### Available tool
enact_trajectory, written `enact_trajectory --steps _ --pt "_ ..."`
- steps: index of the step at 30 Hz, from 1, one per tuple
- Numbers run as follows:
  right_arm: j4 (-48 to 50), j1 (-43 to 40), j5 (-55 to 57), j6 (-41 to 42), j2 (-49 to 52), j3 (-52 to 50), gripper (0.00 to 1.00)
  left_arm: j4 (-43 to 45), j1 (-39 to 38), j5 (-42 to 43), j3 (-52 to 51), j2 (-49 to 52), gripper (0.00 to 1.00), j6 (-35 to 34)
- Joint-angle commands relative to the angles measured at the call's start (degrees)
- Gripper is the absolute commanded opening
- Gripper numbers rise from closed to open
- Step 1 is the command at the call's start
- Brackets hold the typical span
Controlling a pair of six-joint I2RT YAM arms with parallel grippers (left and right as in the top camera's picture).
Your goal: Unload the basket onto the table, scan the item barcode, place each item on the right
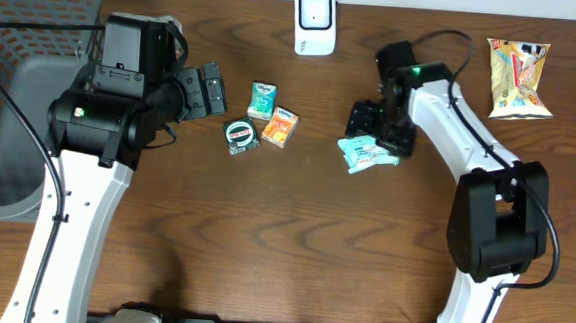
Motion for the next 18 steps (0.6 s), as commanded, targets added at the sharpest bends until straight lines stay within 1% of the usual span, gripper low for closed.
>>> enact_trajectory --steps 1,4,7,9,10,13,14,15,17,18 --pt "1.7 -1.4 -1.7 14.1 -0.8 -3.1 0.94 -0.2 0.1 -0.7 0.4 -0.1 0.98 0.3" --pt "4.1 -1.4 -0.9 17.9 -0.8 -4.8 0.94 -0.2 0.1 -0.7 0.4 -0.1 0.98 0.3" --pt "6.3 -1.1 2.9 21.7 -0.8 -6.5 0.92 -0.2 0.1 -0.7 0.4 -0.1 0.98 0.3" --pt "7.5 -1.1 3.3 22.9 -0.7 -7.4 0.82 -0.2 0.1 -0.7 0.4 -0.1 0.98 0.3" --pt "8.1 -1.1 3.3 22.9 -0.5 -7.8 0.79 -0.2 0.1 -0.7 0.4 -0.1 0.98 0.3" --pt "9.7 -1.0 3.3 22.9 -0.4 -9.6 0.76 -0.2 0.1 -0.7 0.4 -0.1 0.98 0.3" --pt "10.4 -1.0 3.3 22.8 -0.4 -10.6 0.71 -0.2 0.1 -0.7 0.4 -0.1 0.98 0.3" --pt "10.9 -1.0 3.3 22.8 -0.4 -11.3 0.65 -0.2 0.1 -0.7 0.4 -0.1 0.98 0.3" --pt "11.5 -0.9 3.3 22.6 -0.4 -12.2 0.40 -0.2 0.1 -0.7 0.4 -0.1 0.98 0.3" --pt "11.5 -0.9 3.3 21.5 -0.4 -12.3 0.29 -0.2 0.1 -0.7 0.4 -0.1 0.98 0.3"
